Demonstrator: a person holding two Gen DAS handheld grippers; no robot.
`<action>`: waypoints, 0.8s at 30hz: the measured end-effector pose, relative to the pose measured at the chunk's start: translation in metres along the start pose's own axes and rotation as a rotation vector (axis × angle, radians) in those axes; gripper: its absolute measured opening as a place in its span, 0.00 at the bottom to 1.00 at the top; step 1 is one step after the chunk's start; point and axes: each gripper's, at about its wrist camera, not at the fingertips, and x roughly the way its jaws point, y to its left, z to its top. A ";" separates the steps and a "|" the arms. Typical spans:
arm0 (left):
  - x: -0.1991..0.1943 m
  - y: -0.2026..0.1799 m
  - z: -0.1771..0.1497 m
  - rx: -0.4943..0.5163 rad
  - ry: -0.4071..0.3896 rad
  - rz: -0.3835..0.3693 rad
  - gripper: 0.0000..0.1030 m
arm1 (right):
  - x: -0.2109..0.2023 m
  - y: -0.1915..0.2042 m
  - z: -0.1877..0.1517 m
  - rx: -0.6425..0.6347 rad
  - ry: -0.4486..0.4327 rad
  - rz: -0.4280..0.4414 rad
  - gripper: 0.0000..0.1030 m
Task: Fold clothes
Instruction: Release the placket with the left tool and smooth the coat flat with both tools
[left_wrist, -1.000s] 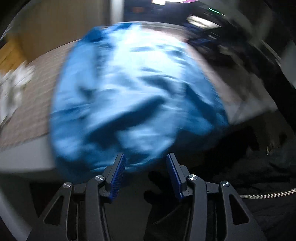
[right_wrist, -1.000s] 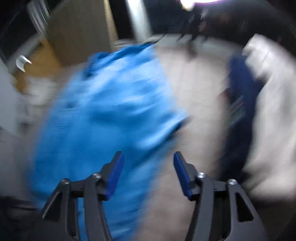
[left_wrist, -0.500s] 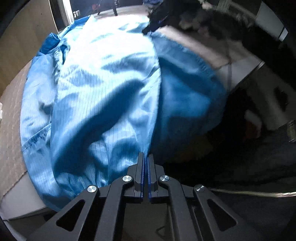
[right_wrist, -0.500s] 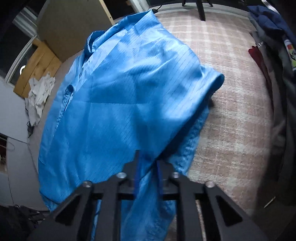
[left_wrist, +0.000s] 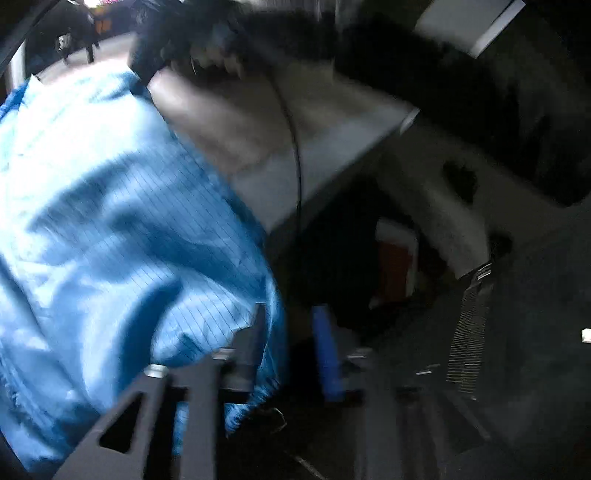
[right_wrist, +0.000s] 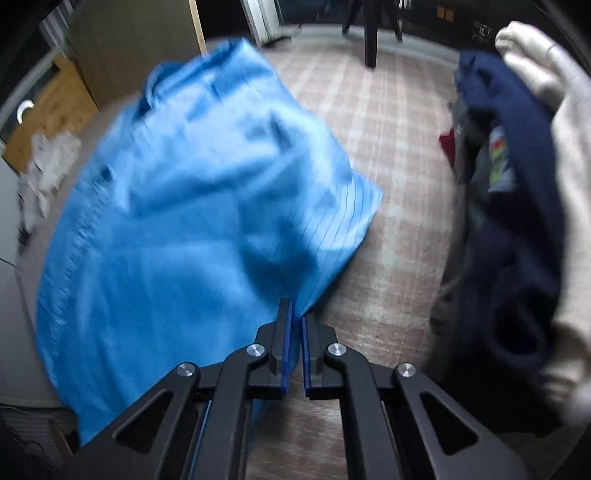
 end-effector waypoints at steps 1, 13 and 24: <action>0.001 0.002 -0.001 -0.007 0.016 0.020 0.28 | 0.004 -0.001 -0.002 -0.001 0.024 0.001 0.06; -0.070 0.071 -0.053 -0.259 -0.165 0.104 0.36 | -0.021 0.020 -0.002 -0.084 -0.064 0.012 0.15; -0.012 0.038 -0.050 -0.145 -0.109 0.032 0.34 | -0.057 -0.002 -0.023 -0.013 -0.103 -0.034 0.16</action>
